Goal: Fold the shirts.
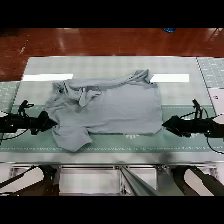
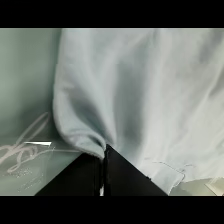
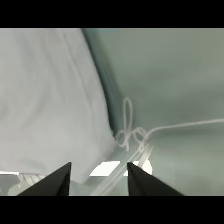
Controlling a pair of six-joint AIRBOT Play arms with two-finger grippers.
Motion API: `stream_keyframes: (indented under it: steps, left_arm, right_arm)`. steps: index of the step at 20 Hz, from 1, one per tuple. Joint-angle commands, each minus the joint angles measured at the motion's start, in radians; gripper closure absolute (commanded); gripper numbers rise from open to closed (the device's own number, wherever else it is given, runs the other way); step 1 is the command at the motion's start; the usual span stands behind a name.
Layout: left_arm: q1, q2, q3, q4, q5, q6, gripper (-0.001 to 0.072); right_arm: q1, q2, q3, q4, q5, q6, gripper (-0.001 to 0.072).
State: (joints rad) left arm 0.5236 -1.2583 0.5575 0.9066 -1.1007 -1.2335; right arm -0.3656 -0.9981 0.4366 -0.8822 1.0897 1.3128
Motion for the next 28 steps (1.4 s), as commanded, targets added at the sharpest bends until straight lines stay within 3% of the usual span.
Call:
stream_keyframes:
  steps: [1,5,6,7,9,10,12,15,17,20,24,28]
  left_arm:
    - [-0.009,-0.001,0.002,0.000,0.000,0.003,0.0690]
    - [-0.009,-0.001,0.002,0.000,0.003,-0.001,0.0690]
    - [-0.009,-0.001,0.002,0.000,0.006,-0.001,0.0690]
    - [-0.009,-0.001,0.002,-0.005,0.005,-0.001,0.0690]
    - [-0.013,0.001,0.008,-0.055,0.000,0.002,0.0690]
    - [-0.013,0.005,0.026,-0.100,-0.014,0.008,0.0690]
    - [-0.004,0.035,0.106,-0.222,-0.052,-0.009,0.0690]
    - [0.004,0.169,0.315,-0.432,-0.054,-0.008,0.0690]
    - [0.002,0.273,0.485,-0.482,-0.006,-0.008,0.0690]
    - [0.008,0.406,0.718,-0.480,0.049,-0.008,0.0691]
    - [0.051,0.560,0.930,-0.360,0.065,-0.031,0.0691]
    - [0.012,0.743,0.979,-0.039,0.065,-0.135,0.0691]
  right_arm:
    - [0.090,-0.043,-0.025,0.047,-0.075,0.019,0.0311]
    - [0.173,-0.174,0.014,0.115,-0.154,0.011,0.0312]
    - [0.201,-0.209,0.041,0.127,-0.164,0.011,0.0352]
    - [0.228,-0.238,0.071,0.142,-0.169,0.008,0.0419]
    - [0.285,-0.282,0.158,0.160,-0.167,-0.027,0.0647]
    - [0.309,-0.287,0.220,0.153,-0.151,-0.045,0.0678]
    - [0.322,-0.268,0.389,0.086,-0.093,-0.027,0.0679]
    - [0.321,-0.145,0.709,-0.133,-0.072,0.106,0.0679]
    - [0.321,-0.059,0.933,-0.268,-0.053,0.153,0.0679]
    - [0.321,0.033,1.187,-0.335,0.015,0.161,0.0679]
    - [0.321,0.177,1.336,-0.332,0.098,0.162,0.0679]
    - [0.321,0.348,1.337,-0.358,0.179,0.195,0.0679]
